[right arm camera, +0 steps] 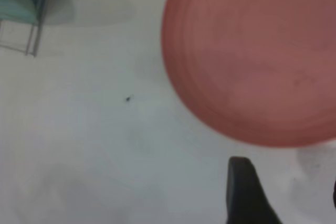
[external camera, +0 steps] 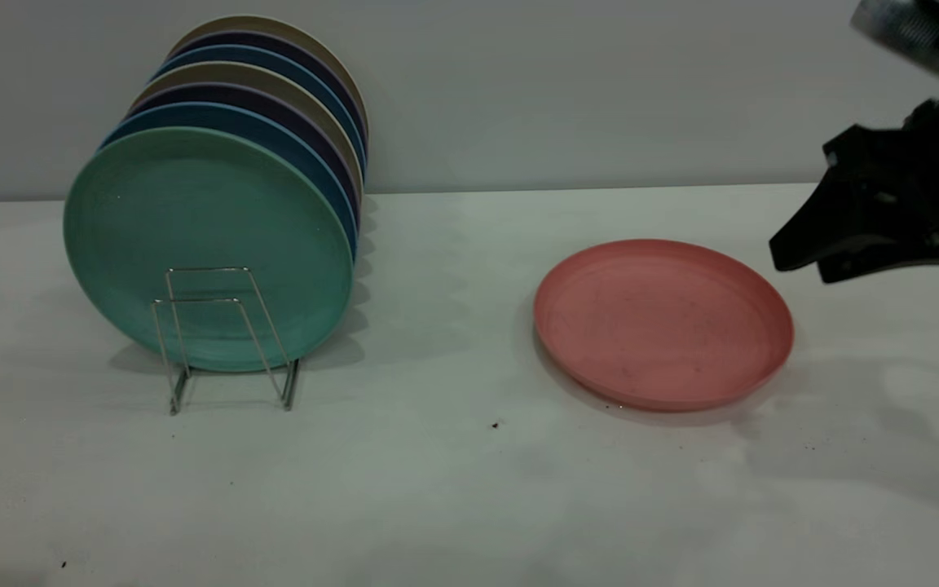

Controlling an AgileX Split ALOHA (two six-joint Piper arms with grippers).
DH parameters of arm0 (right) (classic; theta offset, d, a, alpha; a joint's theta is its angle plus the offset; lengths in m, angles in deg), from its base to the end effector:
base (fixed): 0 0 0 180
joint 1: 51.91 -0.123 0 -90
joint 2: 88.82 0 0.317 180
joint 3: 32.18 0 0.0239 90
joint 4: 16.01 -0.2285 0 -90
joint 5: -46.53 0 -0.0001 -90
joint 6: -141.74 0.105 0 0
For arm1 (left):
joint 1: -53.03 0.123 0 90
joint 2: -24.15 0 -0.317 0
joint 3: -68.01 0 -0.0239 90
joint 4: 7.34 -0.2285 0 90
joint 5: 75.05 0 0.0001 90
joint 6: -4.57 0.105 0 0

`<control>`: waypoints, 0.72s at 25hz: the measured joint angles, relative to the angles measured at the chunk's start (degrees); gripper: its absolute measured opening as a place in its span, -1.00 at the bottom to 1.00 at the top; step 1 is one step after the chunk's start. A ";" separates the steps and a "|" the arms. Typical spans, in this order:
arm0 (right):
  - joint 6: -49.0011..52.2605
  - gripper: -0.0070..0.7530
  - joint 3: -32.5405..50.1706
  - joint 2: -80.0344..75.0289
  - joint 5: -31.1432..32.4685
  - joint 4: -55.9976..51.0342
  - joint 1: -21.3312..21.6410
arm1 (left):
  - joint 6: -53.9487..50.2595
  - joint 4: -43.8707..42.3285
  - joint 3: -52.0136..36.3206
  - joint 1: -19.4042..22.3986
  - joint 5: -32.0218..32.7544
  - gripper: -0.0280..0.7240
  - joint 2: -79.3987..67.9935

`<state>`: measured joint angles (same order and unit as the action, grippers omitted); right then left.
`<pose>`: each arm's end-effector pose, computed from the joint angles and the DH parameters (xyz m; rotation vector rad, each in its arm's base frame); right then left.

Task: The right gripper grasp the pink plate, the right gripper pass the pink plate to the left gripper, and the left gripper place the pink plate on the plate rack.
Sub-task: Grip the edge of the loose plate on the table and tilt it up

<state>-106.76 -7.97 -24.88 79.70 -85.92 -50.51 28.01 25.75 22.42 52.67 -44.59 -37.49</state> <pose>0.3459 0.0456 0.1671 -0.1871 2.5722 0.6924 0.1477 -0.0300 0.2876 0.0289 2.3230 -0.3811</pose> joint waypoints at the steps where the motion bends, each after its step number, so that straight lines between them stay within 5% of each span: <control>1: 0.38 0.12 -1.62 -2.04 0.87 0.49 1.08 | 1.60 0.96 0.20 0.00 0.06 0.64 -0.46; 7: 4.08 0.12 -9.32 -11.08 3.67 5.23 6.10 | 11.59 10.45 0.66 0.00 1.52 0.64 -4.91; 18: 6.89 0.12 -20.37 -21.95 3.55 5.47 6.48 | 22.32 21.52 0.66 0.00 3.08 0.64 -8.03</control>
<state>-99.87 -28.34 -46.83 83.25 -80.46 -44.03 50.33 47.27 23.08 52.67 -41.50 -45.52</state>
